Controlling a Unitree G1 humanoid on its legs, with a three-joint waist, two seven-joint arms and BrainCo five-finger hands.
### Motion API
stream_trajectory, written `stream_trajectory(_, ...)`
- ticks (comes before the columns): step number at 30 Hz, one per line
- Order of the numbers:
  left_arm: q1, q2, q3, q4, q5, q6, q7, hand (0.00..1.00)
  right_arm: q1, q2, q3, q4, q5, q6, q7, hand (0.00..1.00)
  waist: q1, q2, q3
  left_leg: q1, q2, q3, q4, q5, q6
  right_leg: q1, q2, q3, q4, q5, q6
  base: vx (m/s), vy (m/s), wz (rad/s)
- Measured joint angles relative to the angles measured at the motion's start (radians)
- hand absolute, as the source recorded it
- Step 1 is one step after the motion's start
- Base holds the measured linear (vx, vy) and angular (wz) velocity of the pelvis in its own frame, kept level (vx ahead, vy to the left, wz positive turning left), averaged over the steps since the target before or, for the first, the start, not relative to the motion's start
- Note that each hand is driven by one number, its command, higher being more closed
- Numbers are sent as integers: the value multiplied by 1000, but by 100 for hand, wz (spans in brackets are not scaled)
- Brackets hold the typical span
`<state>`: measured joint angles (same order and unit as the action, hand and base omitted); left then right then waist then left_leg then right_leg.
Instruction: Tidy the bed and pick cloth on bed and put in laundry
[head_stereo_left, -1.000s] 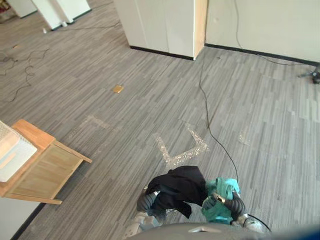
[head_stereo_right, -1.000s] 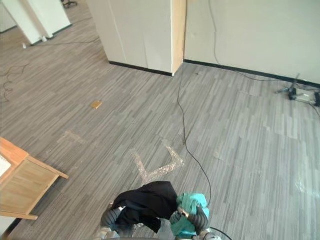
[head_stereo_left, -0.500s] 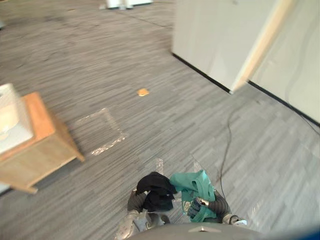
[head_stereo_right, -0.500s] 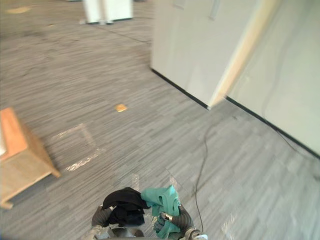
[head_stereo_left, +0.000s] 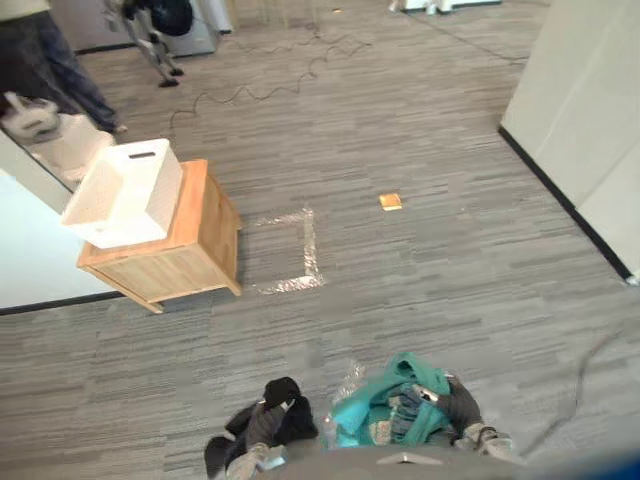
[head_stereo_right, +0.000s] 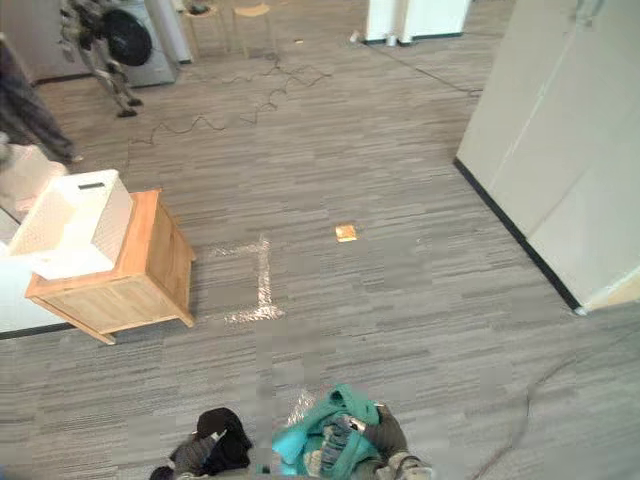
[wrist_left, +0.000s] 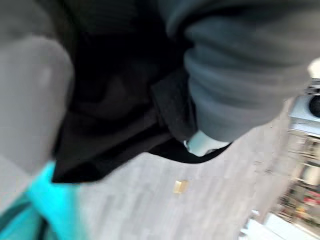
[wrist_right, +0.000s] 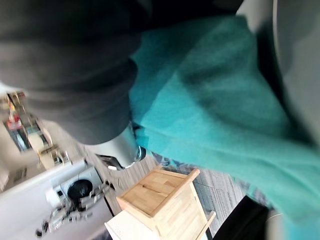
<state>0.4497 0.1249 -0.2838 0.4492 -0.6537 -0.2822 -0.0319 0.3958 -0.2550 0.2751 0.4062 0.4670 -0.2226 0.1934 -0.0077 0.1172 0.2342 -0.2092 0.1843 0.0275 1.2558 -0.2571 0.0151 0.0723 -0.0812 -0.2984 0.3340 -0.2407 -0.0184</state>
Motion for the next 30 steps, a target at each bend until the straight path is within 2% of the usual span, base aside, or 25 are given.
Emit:
stream_trajectory(2,0,1,1,-16,0,-9,-14,100,-2,3,2,7,0,0,15,100,10,0,1,-77,-12,74,-24,-14,-22,75,10,-7,-83,-1,-1,379,-193,-1)
stream_trajectory(4,-5,2,2,-27,-2,-6,-15,100,7,5,1,6,0,0,25,100,10,-4,4,-106,-13,179,-174,-29,-40,135,15,-16,-151,0,-1,402,-114,4)
stream_trajectory(6,-10,3,-1,-34,-3,5,-14,100,19,1,-7,4,0,0,25,100,11,-9,6,-92,-29,329,-449,-30,-47,198,12,-32,-218,1,1,457,-39,4)
stream_trajectory(8,-23,10,-15,-35,-5,14,-13,100,27,2,-14,-4,0,0,20,100,6,-18,13,-80,-51,420,-652,3,-49,232,2,-55,-249,0,3,495,19,16)
stream_trajectory(9,-37,19,-31,-37,-5,14,-14,100,40,1,-18,-25,0,0,17,100,4,-31,21,-77,-64,473,-774,58,-43,257,-11,-74,-258,-12,24,576,58,25)
stream_trajectory(10,-42,24,-38,-39,-5,13,-14,100,53,-1,-20,-49,0,-1,18,100,3,-39,25,-62,-59,528,-870,150,-15,284,-17,-86,-258,-30,58,476,62,23)
stream_trajectory(11,-47,29,-38,-38,-7,13,-13,100,52,0,-21,-48,0,-1,17,100,1,-54,28,-47,-69,552,-862,144,58,298,-31,-91,-259,-41,80,462,83,15)
stream_trajectory(12,-60,24,-45,-33,-26,17,-13,100,47,5,-20,-47,0,-1,17,100,1,-81,14,-47,-96,560,-849,107,112,301,-62,-96,-251,-41,90,375,92,3)
stream_trajectory(13,-65,19,-50,-37,-30,17,-14,100,40,8,-19,-50,0,-1,18,100,7,-81,2,-49,-104,566,-842,78,124,291,-73,-91,-233,-30,109,579,174,-7)
stream_trajectory(15,-65,32,-58,-56,-29,14,-11,100,35,14,-20,-56,0,-2,20,100,22,-99,4,-32,-123,570,-814,30,178,267,-114,-72,-130,-2,137,594,213,5)
stream_trajectory(16,-69,40,-60,-56,-24,14,-5,100,33,18,-18,-57,-1,-2,21,100,26,-108,2,-8,-138,568,-814,12,185,245,-138,-66,-33,9,148,477,221,27)
stream_trajectory(17,-71,44,-60,-55,-23,14,-4,100,31,23,-17,-58,-1,-2,21,100,26,-116,1,15,-151,564,-824,7,186,222,-159,-64,52,26,150,368,188,28)
stream_trajectory(18,-70,51,-62,-52,-19,12,-3,100,27,36,-11,-68,-1,-3,21,100,28,-132,1,70,-180,548,-866,-3,177,150,-200,-33,266,74,153,484,241,33)
stream_trajectory(19,-70,60,-69,-50,9,10,-1,100,24,49,-4,-77,-3,-9,19,100,24,-143,2,125,-209,519,-913,-10,165,69,-231,-5,513,95,154,364,169,37)
stream_trajectory(21,-69,78,-106,-32,20,6,18,100,27,48,23,-81,-12,-13,15,100,12,-145,3,230,-242,473,-984,-9,145,-60,-260,13,827,78,138,303,116,54)
stream_trajectory(22,-70,80,-126,-24,19,3,30,100,33,48,41,-83,-13,-14,10,100,0,-143,2,282,-254,445,-1025,-4,136,-120,-263,11,877,64,115,256,74,65)
stream_trajectory(24,-75,90,-142,-20,17,3,42,100,45,55,72,-83,-13,-14,-2,100,-15,-143,3,338,-268,380,-1073,1,125,-223,-266,13,839,27,104,279,22,95)
stream_trajectory(26,-83,91,-142,-12,9,8,51,100,52,58,85,-87,-18,-25,-4,100,-28,-149,2,384,-272,306,-1097,3,117,-288,-256,12,684,-15,110,297,-55,118)
stream_trajectory(27,-84,89,-142,-11,7,17,59,100,52,59,85,-88,-18,-27,-6,100,-32,-147,2,405,-263,255,-1108,2,108,-300,-229,18,511,-17,113,246,-75,109)
stream_trajectory(28,-86,89,-142,-11,7,23,60,100,53,60,85,-88,-18,-28,-6,100,-34,-145,1,413,-257,229,-1108,-2,101,-303,-214,29,407,-9,120,302,-121,136)
stream_trajectory(30,-90,98,-123,2,7,44,59,100,50,71,85,-77,-18,-34,-14,100,-29,-145,1,434,-234,126,-1100,-23,63,-293,-162,113,39,92,131,416,-245,136)
